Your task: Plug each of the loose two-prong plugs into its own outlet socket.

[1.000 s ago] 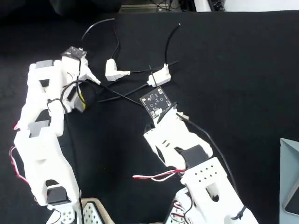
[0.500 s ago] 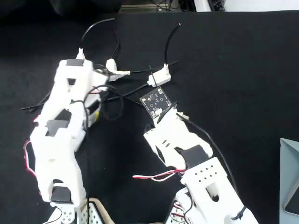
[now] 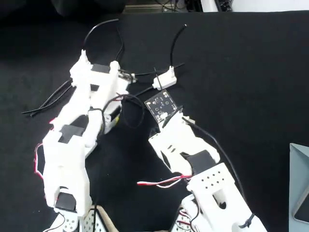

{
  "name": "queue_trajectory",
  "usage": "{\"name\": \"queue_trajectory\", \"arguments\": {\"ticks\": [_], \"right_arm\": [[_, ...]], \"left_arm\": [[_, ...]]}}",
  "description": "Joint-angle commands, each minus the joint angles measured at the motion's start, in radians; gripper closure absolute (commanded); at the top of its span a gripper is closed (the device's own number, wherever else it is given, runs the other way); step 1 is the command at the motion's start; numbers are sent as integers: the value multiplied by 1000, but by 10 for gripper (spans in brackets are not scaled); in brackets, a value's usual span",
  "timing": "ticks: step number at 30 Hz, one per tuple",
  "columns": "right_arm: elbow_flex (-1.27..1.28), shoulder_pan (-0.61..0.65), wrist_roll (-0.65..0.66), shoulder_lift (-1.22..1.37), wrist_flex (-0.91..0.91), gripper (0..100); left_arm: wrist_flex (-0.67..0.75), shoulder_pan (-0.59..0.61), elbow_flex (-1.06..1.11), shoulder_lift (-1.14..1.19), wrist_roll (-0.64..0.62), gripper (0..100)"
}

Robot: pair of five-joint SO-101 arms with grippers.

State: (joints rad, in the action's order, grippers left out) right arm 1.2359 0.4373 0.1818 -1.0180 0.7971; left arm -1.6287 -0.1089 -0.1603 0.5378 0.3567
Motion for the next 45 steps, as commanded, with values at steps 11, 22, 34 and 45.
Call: {"name": "queue_trajectory", "arguments": {"ticks": [11,22,34,45], "right_arm": [[-4,-12,6,-12,-15,985],[-4,-12,6,-12,-15,985],[-4,-12,6,-12,-15,985],[2,-12,6,-10,-17,985]], "left_arm": [[-84,220,-340,-12,51,741],[-133,199,-97,-354,124,805],[0,-2,593,-793,120,800],[350,2,940,-793,118,743]]}}
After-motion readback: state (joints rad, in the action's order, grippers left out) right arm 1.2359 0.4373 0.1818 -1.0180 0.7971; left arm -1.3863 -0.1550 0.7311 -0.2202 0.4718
